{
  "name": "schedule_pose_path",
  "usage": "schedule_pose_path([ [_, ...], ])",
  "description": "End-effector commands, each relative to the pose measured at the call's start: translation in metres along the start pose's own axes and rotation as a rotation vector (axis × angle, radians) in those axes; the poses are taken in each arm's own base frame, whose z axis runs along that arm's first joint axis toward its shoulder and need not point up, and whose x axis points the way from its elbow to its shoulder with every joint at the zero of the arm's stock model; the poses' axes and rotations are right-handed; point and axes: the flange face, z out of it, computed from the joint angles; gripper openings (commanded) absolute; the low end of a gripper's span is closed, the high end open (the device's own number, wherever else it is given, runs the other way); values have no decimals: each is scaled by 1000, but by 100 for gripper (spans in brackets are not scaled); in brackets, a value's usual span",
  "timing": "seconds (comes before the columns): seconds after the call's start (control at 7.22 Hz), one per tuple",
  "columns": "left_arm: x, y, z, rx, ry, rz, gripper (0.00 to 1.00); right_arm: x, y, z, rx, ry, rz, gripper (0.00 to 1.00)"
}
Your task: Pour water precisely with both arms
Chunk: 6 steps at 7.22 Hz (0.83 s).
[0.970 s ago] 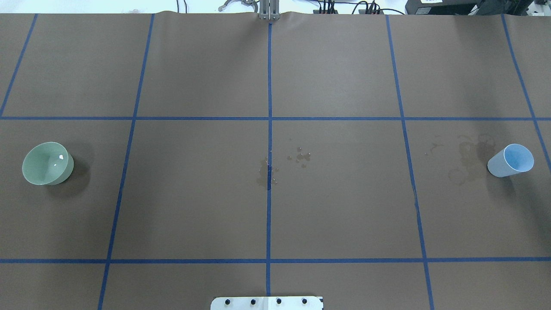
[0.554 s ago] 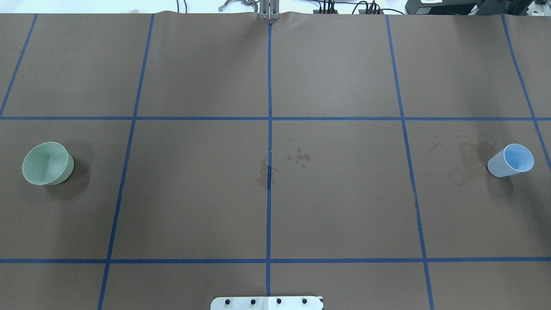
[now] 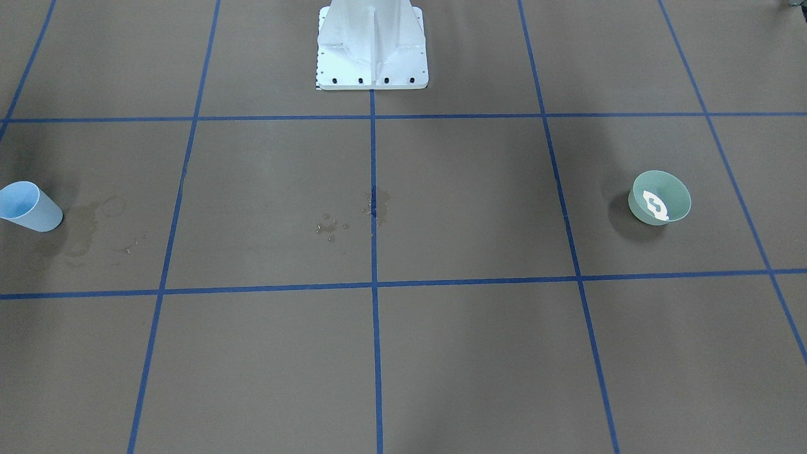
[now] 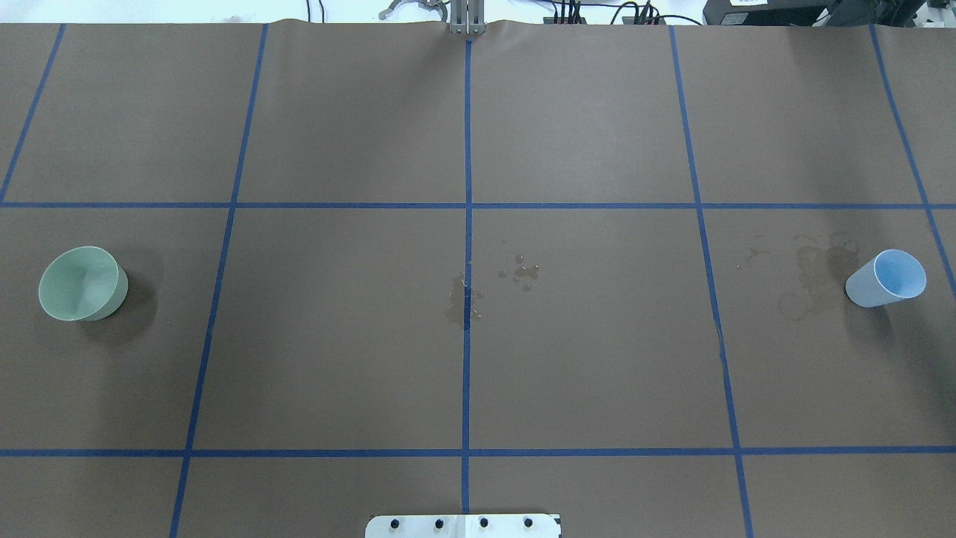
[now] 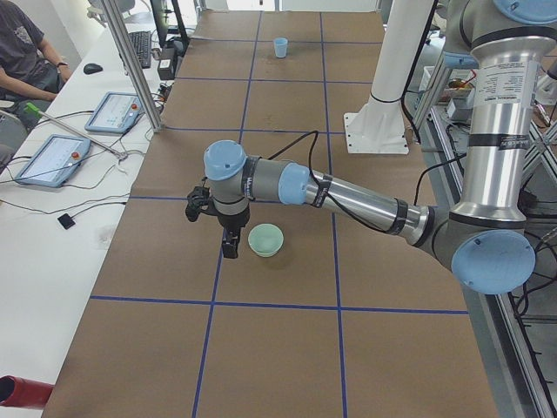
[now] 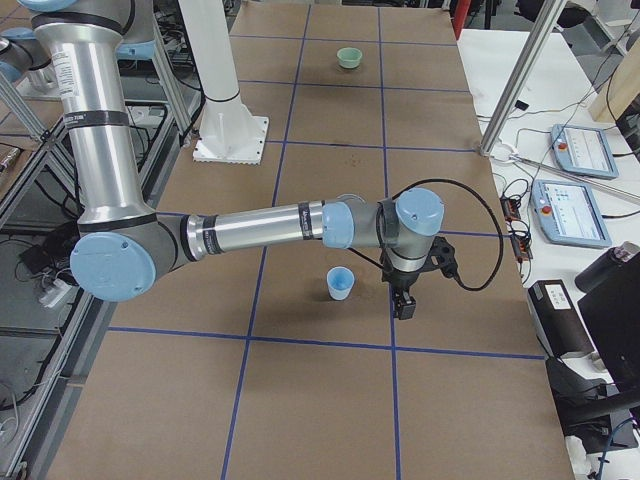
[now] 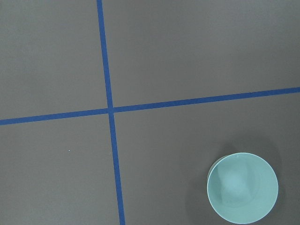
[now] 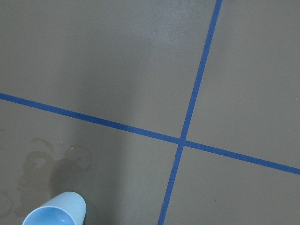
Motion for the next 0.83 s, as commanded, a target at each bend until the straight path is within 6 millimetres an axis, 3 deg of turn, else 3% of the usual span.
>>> schedule_pose_path([
  [0.0, 1, 0, 0, 4, 4, 5, 100, 6, 12, 9, -17, -2, 14, 100],
  [0.69, -11, 8, 12, -24, 1, -17, 100, 11, 30, 19, 50, 1, -43, 100],
])
